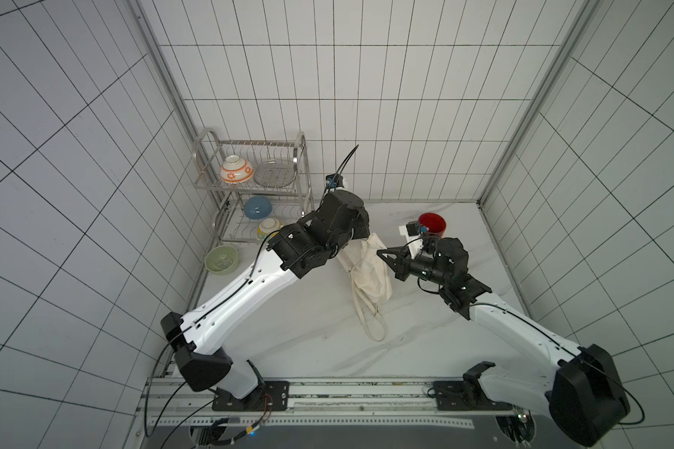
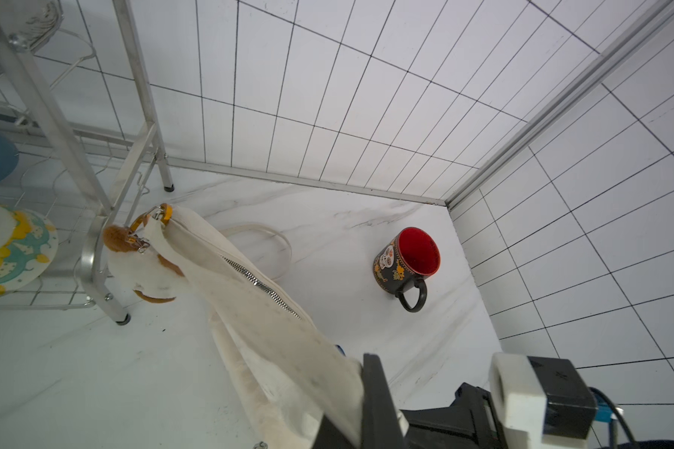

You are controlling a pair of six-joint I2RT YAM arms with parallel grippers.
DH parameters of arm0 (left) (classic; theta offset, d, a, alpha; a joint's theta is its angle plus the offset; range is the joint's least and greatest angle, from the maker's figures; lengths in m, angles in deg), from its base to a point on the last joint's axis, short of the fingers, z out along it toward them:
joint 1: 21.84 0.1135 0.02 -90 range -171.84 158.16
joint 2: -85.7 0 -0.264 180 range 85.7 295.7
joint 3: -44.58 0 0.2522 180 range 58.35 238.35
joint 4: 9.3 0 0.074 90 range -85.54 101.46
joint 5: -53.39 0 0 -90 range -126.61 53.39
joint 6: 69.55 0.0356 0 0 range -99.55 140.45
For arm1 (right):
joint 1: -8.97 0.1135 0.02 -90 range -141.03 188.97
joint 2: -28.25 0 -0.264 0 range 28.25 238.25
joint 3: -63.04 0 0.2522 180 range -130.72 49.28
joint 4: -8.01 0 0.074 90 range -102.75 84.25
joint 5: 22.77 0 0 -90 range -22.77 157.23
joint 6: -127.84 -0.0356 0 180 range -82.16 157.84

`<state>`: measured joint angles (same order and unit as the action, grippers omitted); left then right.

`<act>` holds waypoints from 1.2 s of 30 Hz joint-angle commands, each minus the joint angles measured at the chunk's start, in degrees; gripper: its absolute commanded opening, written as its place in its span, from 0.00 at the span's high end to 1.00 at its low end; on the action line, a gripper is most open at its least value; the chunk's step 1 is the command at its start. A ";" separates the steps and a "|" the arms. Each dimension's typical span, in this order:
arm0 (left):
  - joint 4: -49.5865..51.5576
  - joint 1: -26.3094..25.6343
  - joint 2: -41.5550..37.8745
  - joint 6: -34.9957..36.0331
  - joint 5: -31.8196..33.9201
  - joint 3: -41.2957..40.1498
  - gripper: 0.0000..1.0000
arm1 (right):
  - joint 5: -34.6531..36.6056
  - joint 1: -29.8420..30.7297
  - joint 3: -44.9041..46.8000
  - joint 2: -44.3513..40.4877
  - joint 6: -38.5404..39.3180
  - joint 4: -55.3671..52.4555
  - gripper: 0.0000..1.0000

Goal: Remove the decoration from the bag
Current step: Adjust the bag.

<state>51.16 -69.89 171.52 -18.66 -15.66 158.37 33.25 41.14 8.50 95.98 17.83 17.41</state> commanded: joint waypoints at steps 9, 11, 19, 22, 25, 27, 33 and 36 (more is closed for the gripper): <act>-3.79 8.94 -8.22 -4.83 -13.78 -16.50 0.80 | -2.17 -2.70 5.86 -2.64 -9.56 16.92 1.00; -3.70 10.31 -9.75 -5.70 -14.71 -18.47 0.76 | -3.09 -2.71 6.55 -3.51 -8.76 16.24 1.00; -4.53 17.66 -13.79 -11.80 -21.85 -27.67 0.30 | -4.85 -1.96 7.92 -6.00 -4.38 10.76 1.00; -7.89 23.50 -14.34 -16.22 -28.62 -31.99 0.26 | -5.80 -1.67 8.43 -6.02 -3.09 9.64 1.00; -13.14 28.21 -13.89 -19.72 -33.99 -34.79 0.19 | -6.90 -0.95 8.58 -5.90 -0.49 6.92 1.00; -13.93 28.54 -12.07 -20.18 -34.32 -34.09 0.16 | -6.86 -0.08 8.58 -5.98 1.13 5.35 1.00; -16.27 25.20 -4.80 -24.96 -39.30 -32.86 0.09 | -7.30 1.23 8.32 -5.45 2.69 4.26 1.00; -13.78 22.94 -1.70 -25.50 -38.33 -30.97 0.08 | -7.49 1.40 8.10 -5.50 2.79 4.23 1.00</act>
<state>37.91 -45.24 168.02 -42.27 -52.53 124.82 27.13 41.99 17.16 91.34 19.16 20.45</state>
